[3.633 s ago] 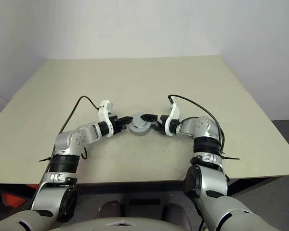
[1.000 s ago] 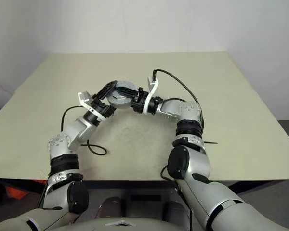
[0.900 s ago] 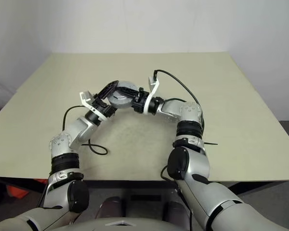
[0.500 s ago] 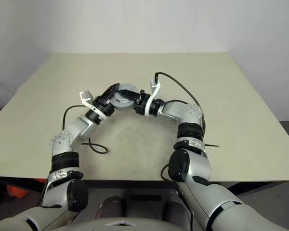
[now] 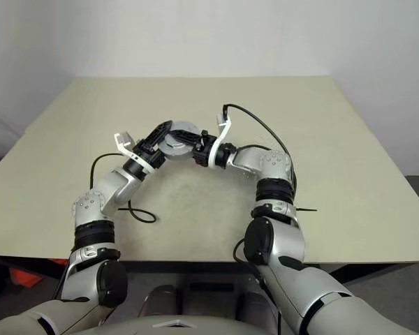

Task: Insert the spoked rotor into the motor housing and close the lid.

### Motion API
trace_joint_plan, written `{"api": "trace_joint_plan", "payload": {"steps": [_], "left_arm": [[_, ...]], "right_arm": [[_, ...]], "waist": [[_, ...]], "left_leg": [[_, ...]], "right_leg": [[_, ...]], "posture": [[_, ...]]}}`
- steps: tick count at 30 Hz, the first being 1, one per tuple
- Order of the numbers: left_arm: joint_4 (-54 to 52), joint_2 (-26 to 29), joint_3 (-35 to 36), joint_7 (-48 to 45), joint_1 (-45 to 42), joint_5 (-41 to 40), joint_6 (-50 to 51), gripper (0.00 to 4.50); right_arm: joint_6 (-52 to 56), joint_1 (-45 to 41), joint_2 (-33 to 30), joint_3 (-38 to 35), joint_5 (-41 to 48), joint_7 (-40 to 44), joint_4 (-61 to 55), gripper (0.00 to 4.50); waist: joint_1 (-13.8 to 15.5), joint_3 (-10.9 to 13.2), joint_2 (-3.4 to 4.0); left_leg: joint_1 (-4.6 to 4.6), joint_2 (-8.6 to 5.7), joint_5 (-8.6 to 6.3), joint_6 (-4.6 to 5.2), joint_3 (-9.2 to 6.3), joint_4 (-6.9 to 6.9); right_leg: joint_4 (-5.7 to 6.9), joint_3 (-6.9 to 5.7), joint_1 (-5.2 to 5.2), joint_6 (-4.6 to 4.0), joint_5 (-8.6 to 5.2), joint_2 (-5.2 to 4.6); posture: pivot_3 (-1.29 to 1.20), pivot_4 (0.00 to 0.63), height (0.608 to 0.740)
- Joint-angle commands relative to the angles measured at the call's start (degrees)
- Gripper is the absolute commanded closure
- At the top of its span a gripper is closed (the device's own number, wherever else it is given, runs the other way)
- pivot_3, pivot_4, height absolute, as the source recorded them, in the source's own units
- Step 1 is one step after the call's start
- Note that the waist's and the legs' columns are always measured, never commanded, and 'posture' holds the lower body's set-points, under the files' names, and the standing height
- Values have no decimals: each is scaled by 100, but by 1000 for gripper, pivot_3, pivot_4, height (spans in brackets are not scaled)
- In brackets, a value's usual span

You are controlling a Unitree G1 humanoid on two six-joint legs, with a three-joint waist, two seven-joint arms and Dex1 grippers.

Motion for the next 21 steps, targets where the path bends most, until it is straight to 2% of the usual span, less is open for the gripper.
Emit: {"api": "trace_joint_plan", "payload": {"steps": [1,3,4,21], "left_arm": [[-117,50,-95,-76,-34,0,-24,2354],[-121,54,-105,-91,-28,20,-40,2354],[-126,58,-117,-99,-24,38,-49,2354],[-211,264,323,-110,252,62,-724,2354]], "right_arm": [[-273,-93,31,148,103,146,-358,852],[-336,-86,37,197,134,168,-399,142],[-354,-83,42,214,153,172,-417,29],[-1227,103,-51,706,-386,-55,-320,29]], "waist": [[0,0,0],[1,0,0],[2,0,0],[-7,-1,-2]], "left_leg": [[1,0,0,0,0,0],[1,0,0,0,-1,1],[0,0,0,0,-1,1],[7,0,2,-4,-2,4]], "right_leg": [[1,0,0,0,0,0],[2,0,0,0,0,0],[2,0,0,0,0,0],[9,0,4,0,0,0]], "posture": [[0,0,740],[0,0,740],[0,0,740],[0,0,740]]}}
